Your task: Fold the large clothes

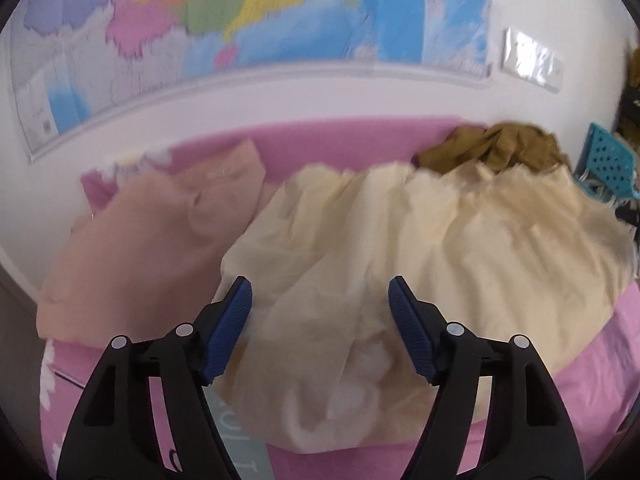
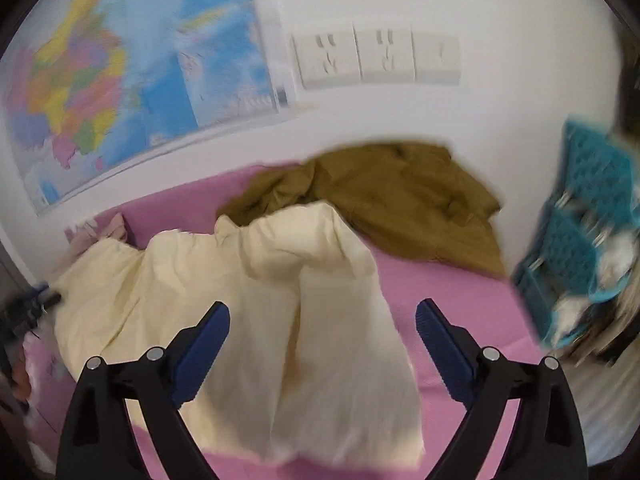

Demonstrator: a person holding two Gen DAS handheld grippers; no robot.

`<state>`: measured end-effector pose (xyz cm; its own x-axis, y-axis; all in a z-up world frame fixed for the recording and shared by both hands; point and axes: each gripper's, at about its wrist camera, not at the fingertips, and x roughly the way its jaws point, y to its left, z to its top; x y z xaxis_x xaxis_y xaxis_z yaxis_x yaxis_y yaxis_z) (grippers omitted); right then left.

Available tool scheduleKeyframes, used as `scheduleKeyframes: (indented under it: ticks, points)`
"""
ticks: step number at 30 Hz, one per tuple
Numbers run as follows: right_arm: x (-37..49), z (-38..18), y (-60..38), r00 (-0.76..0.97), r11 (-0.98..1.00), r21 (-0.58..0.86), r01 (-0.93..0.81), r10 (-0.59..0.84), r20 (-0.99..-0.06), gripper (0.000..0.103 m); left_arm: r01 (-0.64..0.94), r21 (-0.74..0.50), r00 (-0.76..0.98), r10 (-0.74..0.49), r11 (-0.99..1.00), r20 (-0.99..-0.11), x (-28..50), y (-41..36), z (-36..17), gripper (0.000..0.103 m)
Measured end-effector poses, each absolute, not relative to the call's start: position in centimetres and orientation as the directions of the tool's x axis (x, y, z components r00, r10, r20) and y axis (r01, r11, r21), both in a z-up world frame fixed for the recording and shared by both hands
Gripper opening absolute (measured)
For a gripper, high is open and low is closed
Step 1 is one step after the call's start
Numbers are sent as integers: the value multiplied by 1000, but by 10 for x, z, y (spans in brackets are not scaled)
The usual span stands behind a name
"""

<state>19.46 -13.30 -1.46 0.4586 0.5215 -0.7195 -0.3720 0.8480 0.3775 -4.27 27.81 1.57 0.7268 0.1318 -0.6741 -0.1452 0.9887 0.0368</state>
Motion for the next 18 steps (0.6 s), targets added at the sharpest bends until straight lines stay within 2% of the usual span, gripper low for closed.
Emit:
scheduleKeyframes:
  ticks: [3, 4, 5, 6, 7, 8, 12, 14, 18]
  points:
    - [216, -32, -122, 378, 820, 428, -380, 560, -738, 88, -152, 54, 715, 147, 987, -684, -43, 278, 9, 70]
    - [222, -37, -119, 344, 799, 466, -381, 590, -730, 76, -155, 51, 709, 147, 987, -689, -43, 279, 8, 71]
    - [227, -41, -115, 311, 779, 490, -391, 613, -726, 53, -157, 46, 704, 145, 986, -695, -43, 280, 7, 71]
    - [228, -42, -111, 302, 776, 487, -401, 614, -729, 39, -164, 36, 695, 141, 986, -705, -43, 283, 5, 71]
    - [228, -40, -104, 301, 777, 466, -423, 605, -737, 13, -169, 26, 687, 136, 985, -713, -43, 285, 4, 71]
    - [226, -37, -98, 301, 775, 447, -447, 601, -740, 4, -172, 19, 684, 133, 985, -717, -44, 286, 3, 71]
    - [217, -4, -81, 375, 764, 370, -528, 601, -705, 3, -199, 12, 673, 145, 980, -725, -50, 289, 0, 69]
    - [222, 13, -78, 423, 758, 366, -540, 620, -661, 2, -232, -7, 668, 154, 973, -728, -58, 294, 1, 65]
    - [243, 28, -74, 476, 758, 398, -517, 641, -602, 2, -265, -5, 670, 180, 964, -720, -68, 298, 3, 64]
